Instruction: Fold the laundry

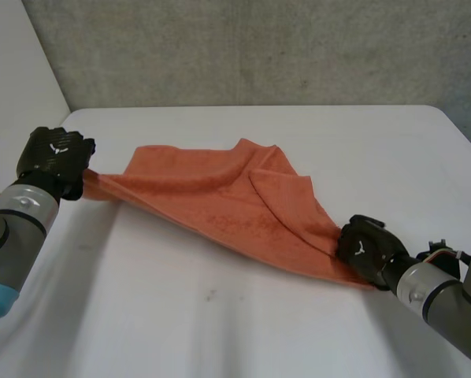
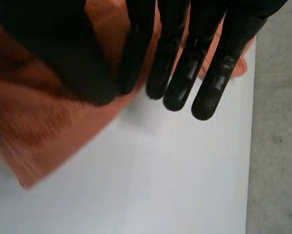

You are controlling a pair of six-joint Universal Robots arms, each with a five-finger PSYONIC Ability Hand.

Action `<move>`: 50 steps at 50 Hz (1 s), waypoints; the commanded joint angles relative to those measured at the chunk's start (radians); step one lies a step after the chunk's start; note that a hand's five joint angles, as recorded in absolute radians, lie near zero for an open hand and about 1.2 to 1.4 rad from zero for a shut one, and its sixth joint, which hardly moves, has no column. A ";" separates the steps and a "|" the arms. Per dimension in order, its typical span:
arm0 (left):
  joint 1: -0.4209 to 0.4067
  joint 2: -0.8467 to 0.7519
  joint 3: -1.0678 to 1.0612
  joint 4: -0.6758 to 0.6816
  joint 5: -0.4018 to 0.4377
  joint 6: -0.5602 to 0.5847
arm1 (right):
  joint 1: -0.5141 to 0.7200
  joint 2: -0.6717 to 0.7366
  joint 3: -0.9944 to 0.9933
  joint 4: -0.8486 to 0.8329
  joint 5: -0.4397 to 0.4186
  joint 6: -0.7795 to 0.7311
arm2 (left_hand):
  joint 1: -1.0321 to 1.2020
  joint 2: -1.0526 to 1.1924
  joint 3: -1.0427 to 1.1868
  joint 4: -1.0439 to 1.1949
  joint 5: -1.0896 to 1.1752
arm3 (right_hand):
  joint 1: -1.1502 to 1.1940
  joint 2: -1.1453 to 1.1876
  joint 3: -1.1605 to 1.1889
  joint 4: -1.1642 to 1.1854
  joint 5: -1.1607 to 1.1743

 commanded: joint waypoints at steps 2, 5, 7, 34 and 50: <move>-0.003 0.004 0.004 -0.002 -0.003 0.000 | 0.004 -0.082 -0.088 0.014 0.031 0.167 | 0.299 0.202 0.205 0.201 0.210 | 0.478 0.302 0.316 0.312 0.342; -0.011 0.012 0.004 -0.003 -0.003 -0.003 | 0.001 -0.211 -0.132 0.024 0.033 0.373 | 0.299 0.202 0.205 0.201 0.210 | 0.478 0.302 0.316 0.312 0.342; -0.018 0.021 0.004 -0.009 -0.004 -0.001 | -0.002 -0.251 -0.168 0.034 0.031 0.536 | 0.299 0.202 0.205 0.201 0.210 | 0.478 0.302 0.316 0.312 0.342; -0.018 -0.031 0.127 -0.118 -0.015 -0.001 | -0.011 -0.270 0.070 0.290 -0.136 0.415 | 0.299 0.202 0.205 0.201 0.210 | -0.329 -0.504 -0.490 -0.494 -0.465; -0.018 -0.103 0.192 -0.117 -0.015 -0.003 | -0.120 -0.104 0.138 0.183 -0.113 0.028 | 0.299 0.202 0.205 0.201 0.210 | -0.273 -0.448 -0.434 -0.438 -0.409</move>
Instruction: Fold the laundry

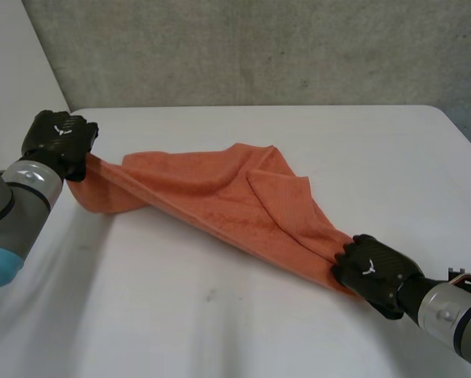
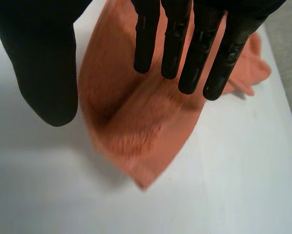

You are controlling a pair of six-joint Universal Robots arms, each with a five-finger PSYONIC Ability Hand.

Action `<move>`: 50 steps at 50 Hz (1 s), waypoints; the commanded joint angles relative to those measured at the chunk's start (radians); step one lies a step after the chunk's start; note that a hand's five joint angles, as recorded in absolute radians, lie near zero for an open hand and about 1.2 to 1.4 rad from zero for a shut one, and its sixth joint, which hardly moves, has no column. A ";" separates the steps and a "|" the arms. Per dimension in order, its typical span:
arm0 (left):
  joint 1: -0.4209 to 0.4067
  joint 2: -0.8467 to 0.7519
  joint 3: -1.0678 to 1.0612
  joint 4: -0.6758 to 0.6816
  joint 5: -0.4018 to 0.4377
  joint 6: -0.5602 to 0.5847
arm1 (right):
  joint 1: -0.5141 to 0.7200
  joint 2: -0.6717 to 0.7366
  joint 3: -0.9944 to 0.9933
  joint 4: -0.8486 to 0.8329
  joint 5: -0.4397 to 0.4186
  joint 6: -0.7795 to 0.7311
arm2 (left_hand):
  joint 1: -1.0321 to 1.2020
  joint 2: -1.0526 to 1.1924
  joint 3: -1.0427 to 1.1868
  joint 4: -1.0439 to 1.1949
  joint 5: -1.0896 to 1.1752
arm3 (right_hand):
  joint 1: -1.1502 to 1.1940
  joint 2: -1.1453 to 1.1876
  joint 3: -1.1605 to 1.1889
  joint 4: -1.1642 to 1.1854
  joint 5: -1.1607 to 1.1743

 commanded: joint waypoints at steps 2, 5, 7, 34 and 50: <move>0.000 -0.015 -0.003 0.002 0.002 0.000 | -0.035 0.069 0.003 -0.038 0.014 -0.125 | 0.298 0.202 0.205 0.201 0.210 | 0.178 0.101 0.095 0.096 0.097; 0.002 -0.021 -0.003 0.004 0.002 0.000 | -0.036 0.068 0.003 -0.093 0.015 -0.123 | 0.298 0.202 0.205 0.201 0.210 | 0.181 0.104 0.097 0.099 0.100; 0.002 -0.022 -0.003 0.004 0.002 0.000 | -0.036 0.068 0.003 -0.111 0.018 -0.122 | 0.298 0.202 0.205 0.201 0.210 | 0.190 0.113 0.106 0.107 0.108; 0.009 -0.023 -0.006 0.004 0.002 0.000 | -0.035 0.146 -0.074 -0.211 0.078 -0.069 | 0.298 0.202 0.205 0.201 0.210 | 0.513 0.435 0.429 0.430 0.431; 0.009 -0.005 -0.026 -0.021 0.003 0.002 | -0.024 -0.013 -0.223 -0.245 0.163 0.281 | 0.298 0.202 0.205 0.201 0.210 | 0.929 0.851 0.845 0.846 0.847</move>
